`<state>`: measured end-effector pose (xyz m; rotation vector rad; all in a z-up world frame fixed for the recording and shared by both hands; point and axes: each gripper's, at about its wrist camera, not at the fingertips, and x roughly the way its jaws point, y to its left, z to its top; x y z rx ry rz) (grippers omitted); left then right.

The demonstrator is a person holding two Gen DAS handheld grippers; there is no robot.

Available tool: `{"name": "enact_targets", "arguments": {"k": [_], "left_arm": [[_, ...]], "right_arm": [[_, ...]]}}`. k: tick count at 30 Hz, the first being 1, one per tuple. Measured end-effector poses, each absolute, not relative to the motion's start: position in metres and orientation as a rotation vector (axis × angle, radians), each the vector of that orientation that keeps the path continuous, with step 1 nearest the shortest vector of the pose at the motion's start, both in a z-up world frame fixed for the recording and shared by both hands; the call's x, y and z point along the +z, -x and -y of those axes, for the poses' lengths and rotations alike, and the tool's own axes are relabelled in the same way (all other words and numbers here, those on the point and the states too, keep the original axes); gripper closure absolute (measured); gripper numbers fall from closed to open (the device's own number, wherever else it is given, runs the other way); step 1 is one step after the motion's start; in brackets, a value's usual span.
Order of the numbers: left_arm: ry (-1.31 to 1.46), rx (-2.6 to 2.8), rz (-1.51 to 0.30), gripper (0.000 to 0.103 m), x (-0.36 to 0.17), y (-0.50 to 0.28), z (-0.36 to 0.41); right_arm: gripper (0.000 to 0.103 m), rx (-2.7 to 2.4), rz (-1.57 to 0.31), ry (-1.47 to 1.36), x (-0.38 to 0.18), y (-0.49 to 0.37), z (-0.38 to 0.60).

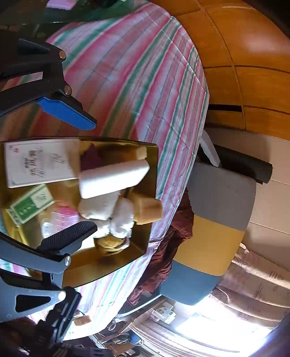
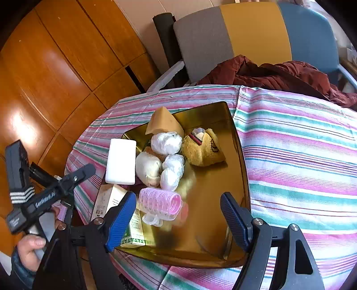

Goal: Organize objects
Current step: 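Open both tools to drop the block and bundle into the tray, then move both tools back to the cracker pack and sponge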

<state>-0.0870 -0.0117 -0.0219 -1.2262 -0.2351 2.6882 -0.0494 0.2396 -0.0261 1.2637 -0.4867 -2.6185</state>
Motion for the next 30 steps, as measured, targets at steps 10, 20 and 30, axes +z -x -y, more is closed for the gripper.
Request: {"name": "enact_targets", "arguments": {"k": [10,20,30], "left_arm": [[1.119,2.741,0.123,0.018,0.001,0.053,-0.001],[1.025,2.719,-0.004,0.018,0.015,0.031,-0.029],[1.004,2.634,-0.097,0.02,0.013,0.018,-0.063]], "right_arm": [[0.022,-2.658,0.392,-1.224,-0.017,0.032,-0.224],[0.022,-2.693,0.389,-1.212,-0.013,0.017,-0.234],[0.022,-2.788,0.471,-1.248,-0.018,0.0,-0.283]]}}
